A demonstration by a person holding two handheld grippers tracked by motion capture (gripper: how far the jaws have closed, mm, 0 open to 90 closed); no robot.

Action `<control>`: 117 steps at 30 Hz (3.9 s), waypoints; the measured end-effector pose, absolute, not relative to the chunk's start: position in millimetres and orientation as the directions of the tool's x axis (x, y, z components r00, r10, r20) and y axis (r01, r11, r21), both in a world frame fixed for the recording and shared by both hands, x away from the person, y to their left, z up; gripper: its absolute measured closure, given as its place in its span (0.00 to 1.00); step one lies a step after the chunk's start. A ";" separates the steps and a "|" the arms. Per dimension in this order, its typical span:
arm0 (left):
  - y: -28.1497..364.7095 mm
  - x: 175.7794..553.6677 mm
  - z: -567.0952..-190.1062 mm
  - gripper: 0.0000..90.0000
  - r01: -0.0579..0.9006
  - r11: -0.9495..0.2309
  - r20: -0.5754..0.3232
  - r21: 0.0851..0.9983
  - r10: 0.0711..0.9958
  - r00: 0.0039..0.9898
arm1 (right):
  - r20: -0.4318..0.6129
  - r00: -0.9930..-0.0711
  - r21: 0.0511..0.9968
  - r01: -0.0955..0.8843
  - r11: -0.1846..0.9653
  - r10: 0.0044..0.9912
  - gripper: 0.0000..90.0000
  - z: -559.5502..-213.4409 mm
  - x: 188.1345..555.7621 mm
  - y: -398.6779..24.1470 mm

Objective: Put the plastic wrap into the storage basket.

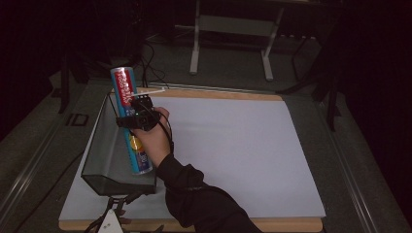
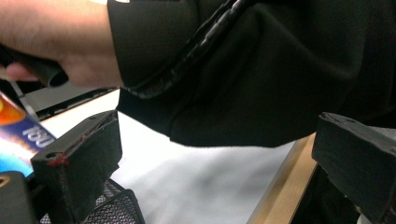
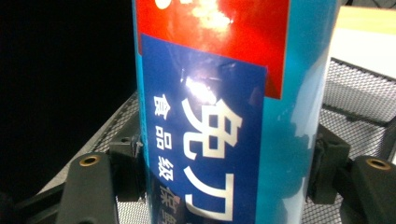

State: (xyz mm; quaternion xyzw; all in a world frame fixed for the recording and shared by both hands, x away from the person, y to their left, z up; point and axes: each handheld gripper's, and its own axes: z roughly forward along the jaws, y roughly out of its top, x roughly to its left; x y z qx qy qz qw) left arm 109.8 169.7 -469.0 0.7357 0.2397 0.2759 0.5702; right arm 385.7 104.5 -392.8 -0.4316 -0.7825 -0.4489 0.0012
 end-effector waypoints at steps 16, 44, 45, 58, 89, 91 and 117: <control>170.1 110.0 -468.1 0.03 0.044 -0.229 0.123 0.972 0.661 0.740 | 0.388 -0.546 0.596 0.763 0.250 0.743 0.35 -438.4 389.7 107.3; 169.9 109.4 -467.7 0.03 0.048 -0.219 0.109 0.975 0.649 0.753 | 0.372 -0.429 0.554 0.814 0.174 0.823 0.34 -464.4 397.1 112.4; 169.9 109.5 -467.8 0.03 0.048 -0.218 0.108 0.975 0.648 0.754 | 0.370 -0.432 0.554 0.813 0.179 0.822 0.34 -465.3 397.9 112.7; 169.3 109.9 -468.1 0.03 0.052 -0.216 0.102 0.975 0.640 0.761 | 0.366 -0.414 0.547 0.820 0.166 0.834 0.33 -473.5 400.9 109.7; 167.5 111.6 -469.8 0.03 0.060 -0.238 0.110 0.969 0.638 0.762 | 0.218 -0.639 0.671 0.647 0.362 0.738 0.15 -439.9 395.0 74.5; 167.5 111.9 -469.9 0.03 0.062 -0.239 0.108 0.969 0.637 0.763 | 0.218 -0.655 0.685 0.631 0.365 0.724 0.14 -435.6 392.3 68.8; 164.6 114.7 -471.8 0.03 0.078 -0.248 0.101 0.966 0.635 0.766 | 0.139 -0.735 0.752 0.514 0.413 0.663 0.14 -422.2 354.9 -29.7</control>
